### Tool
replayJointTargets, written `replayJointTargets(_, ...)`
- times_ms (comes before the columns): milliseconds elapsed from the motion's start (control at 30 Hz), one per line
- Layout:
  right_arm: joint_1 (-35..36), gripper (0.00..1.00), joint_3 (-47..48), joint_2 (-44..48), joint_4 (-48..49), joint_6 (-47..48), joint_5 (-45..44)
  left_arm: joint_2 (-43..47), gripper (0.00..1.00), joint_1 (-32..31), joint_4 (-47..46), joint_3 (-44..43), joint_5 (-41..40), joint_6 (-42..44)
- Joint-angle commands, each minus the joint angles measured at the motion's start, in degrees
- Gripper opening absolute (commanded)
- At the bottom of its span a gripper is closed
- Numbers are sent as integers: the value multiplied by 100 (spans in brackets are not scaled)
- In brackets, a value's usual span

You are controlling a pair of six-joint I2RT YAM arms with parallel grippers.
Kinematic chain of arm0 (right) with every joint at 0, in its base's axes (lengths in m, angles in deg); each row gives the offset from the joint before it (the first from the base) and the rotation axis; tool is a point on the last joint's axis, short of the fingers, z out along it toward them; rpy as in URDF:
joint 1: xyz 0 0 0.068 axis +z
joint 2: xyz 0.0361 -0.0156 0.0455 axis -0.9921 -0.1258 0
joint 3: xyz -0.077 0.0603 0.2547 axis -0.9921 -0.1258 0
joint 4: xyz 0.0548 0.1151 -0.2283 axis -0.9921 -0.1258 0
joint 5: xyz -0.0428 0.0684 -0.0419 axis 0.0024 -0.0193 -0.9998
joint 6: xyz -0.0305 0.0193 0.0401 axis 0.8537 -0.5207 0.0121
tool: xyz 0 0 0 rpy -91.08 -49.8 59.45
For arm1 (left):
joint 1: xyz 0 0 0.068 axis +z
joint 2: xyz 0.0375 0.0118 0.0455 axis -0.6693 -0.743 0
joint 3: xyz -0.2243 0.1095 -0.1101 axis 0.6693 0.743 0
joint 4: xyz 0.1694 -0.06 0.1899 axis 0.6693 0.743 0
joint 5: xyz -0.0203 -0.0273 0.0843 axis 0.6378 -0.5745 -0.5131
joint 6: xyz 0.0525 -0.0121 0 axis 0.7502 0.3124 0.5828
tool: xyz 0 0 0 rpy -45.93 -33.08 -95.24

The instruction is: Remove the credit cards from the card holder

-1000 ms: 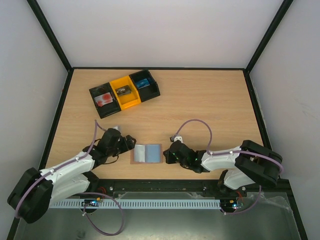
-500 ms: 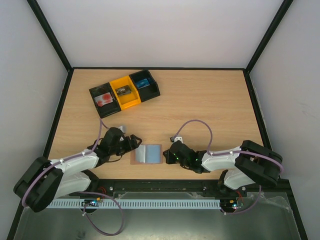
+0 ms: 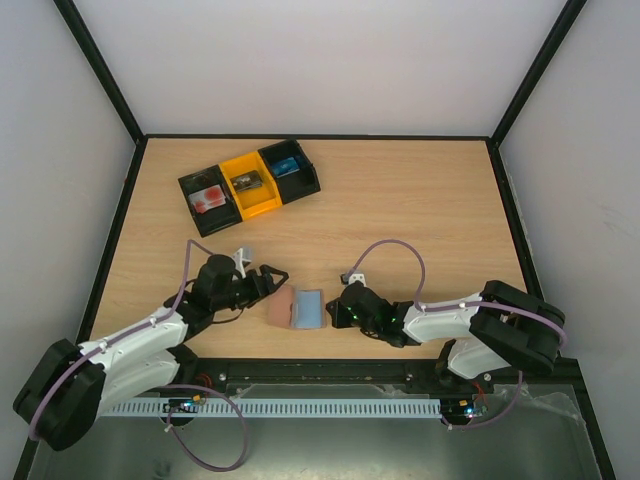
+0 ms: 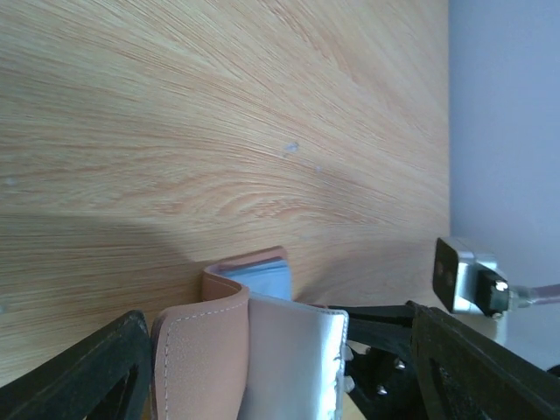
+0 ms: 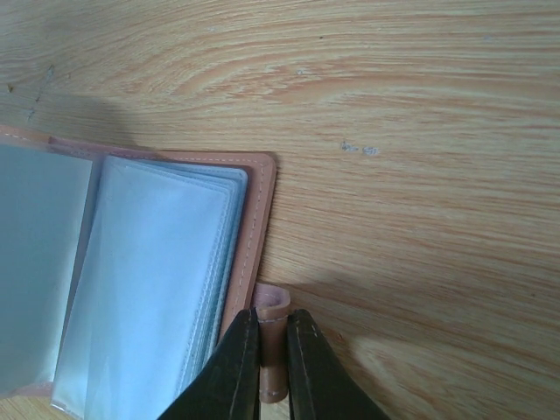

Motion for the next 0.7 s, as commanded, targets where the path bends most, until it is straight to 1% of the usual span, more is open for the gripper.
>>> replayJointTargets(0,-1,10,-97,46,66,-61,-15,-84,82,6,-552,182,457,-319)
replayJointTargets(100,-4,10,-127,91,80,-82,-10,-207,82,-8,-945,311,665,-500)
replayJointTargets(200,-6,10,-167,136,158,-119,20,-213,81,-53,-1220,370,711,-668)
replayJointTargets(433,-2,10,-231,45,580,-212,425,-82,80,-282,-1498,353,629,-866)
replayJointTargets(667,-6,13,-119,-193,662,-93,672,-191,76,-352,-1543,269,632,-874)
